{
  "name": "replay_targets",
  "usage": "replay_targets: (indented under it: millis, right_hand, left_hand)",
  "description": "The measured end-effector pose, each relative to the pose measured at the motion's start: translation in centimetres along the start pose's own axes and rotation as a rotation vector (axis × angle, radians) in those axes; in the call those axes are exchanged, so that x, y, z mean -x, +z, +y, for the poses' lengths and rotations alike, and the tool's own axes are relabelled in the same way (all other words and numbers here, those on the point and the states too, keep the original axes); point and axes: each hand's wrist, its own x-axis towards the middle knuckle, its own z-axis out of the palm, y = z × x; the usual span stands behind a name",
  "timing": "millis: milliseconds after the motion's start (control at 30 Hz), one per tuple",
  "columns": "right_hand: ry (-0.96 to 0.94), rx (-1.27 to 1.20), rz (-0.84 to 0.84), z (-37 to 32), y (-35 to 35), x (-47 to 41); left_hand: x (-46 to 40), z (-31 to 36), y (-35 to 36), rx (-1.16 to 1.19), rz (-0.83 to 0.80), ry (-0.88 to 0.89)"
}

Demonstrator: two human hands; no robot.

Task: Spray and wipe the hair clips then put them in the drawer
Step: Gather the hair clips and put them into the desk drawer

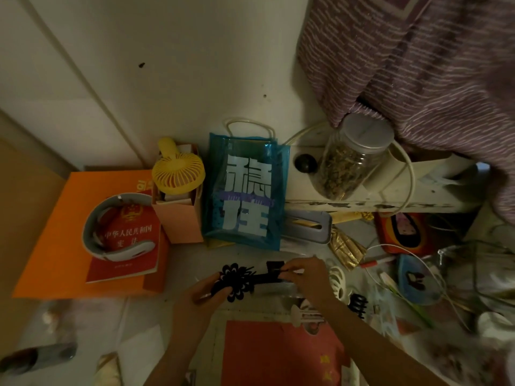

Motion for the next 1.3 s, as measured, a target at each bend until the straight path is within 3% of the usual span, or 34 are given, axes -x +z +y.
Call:
replay_targets:
  millis: [133, 367, 733, 967, 1300]
  right_hand:
    - [-0.012, -0.093, 0.107, -1.4, -0.7, 1.5]
    - [-0.038, -0.255, 0.150, -4.0, -1.6, 4.7]
    - [-0.039, -0.395, -0.130, -6.9, -2.5, 9.7]
    - [-0.033, -0.403, -0.336, -9.4, -0.2, 13.8]
    - [-0.270, -0.299, -0.594, -14.8, 6.5, 20.3]
  left_hand:
    - [1.4, 0.3, -0.5, 0.056, 0.040, 0.000]
    - [4.8, 0.4, -2.0, 0.104, 0.093, 0.051]
    - [13.5, 0.5, -4.3, 0.168, 0.231, 0.137]
    - [20.2, -2.2, -6.9, 0.248, 0.438, 0.084]
    - [29.3, -6.2, -11.9, 0.340, 0.700, -0.008]
